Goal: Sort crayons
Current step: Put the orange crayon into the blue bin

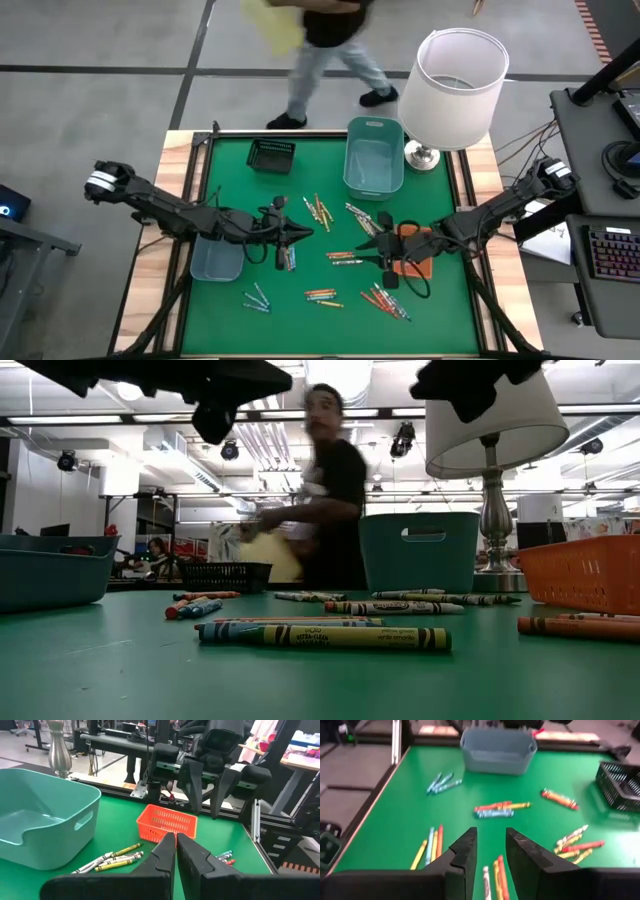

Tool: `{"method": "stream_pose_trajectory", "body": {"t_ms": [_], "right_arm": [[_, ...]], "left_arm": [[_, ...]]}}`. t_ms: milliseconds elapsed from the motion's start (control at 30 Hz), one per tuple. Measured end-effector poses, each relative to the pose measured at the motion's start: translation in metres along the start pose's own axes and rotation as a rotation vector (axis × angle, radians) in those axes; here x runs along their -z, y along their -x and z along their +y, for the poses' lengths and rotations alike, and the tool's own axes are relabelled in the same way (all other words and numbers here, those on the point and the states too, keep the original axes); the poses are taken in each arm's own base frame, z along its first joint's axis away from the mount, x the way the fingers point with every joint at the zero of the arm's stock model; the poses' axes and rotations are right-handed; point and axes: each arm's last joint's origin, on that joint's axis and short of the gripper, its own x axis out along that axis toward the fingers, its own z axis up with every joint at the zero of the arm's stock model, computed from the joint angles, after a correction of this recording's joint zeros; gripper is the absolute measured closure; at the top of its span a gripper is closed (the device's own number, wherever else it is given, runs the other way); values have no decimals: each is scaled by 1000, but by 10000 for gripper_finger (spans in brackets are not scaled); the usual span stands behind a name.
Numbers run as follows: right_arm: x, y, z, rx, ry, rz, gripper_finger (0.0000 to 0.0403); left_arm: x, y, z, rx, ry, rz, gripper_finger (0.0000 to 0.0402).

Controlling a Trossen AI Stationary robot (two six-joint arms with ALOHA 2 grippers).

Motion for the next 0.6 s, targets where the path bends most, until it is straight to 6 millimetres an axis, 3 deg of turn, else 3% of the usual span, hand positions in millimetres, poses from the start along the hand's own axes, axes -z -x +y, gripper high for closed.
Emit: {"method": "stream_pose_trajectory", "body": {"t_ms": [400,600], "right_arm": [[13,5,10,-21,11,104,320],[17,5,9,-17,67,131,319]], "left_arm": [[30,-22,-1,-13,-16,52,401],[39,-29,-1,-12,-39,46,373]]}}
